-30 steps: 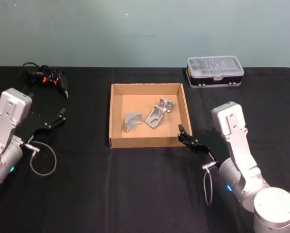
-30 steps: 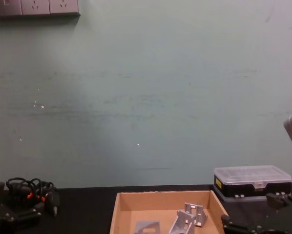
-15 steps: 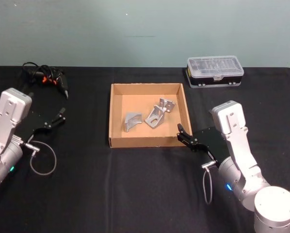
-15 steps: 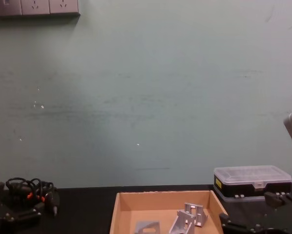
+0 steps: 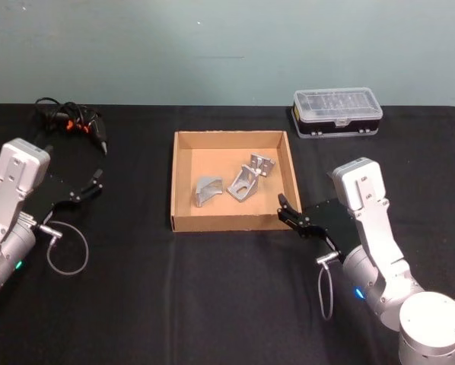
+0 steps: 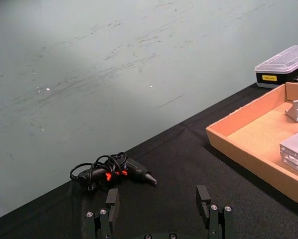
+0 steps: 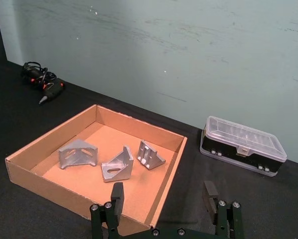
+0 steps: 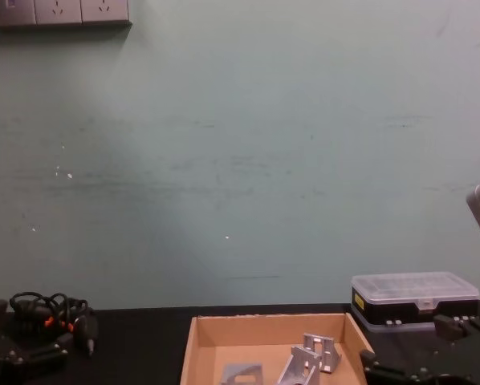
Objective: Use one hand to pick up the angle iron from the table and place it into the box.
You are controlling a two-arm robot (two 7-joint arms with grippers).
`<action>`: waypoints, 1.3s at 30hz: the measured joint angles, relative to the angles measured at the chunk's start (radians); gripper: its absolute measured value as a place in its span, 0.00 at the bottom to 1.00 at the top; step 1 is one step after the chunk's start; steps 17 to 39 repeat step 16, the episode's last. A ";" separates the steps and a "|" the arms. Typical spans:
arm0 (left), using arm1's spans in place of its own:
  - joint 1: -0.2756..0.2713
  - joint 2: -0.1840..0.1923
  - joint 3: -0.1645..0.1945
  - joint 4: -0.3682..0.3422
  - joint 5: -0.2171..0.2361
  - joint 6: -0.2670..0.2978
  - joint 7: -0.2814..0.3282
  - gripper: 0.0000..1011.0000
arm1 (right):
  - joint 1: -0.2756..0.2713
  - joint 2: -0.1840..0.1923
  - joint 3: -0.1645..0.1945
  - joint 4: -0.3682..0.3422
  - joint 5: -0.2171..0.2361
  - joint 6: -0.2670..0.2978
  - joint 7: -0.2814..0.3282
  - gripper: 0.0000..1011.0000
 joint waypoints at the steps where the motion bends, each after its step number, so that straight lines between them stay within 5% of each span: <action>1: 0.000 0.000 0.000 0.000 0.000 0.000 0.000 1.00 | 0.000 0.000 0.000 0.000 0.000 0.000 0.000 0.99; 39: 0.000 0.000 0.000 0.000 0.000 0.000 0.000 1.00 | 0.000 0.000 0.000 0.000 0.001 0.000 0.001 0.99</action>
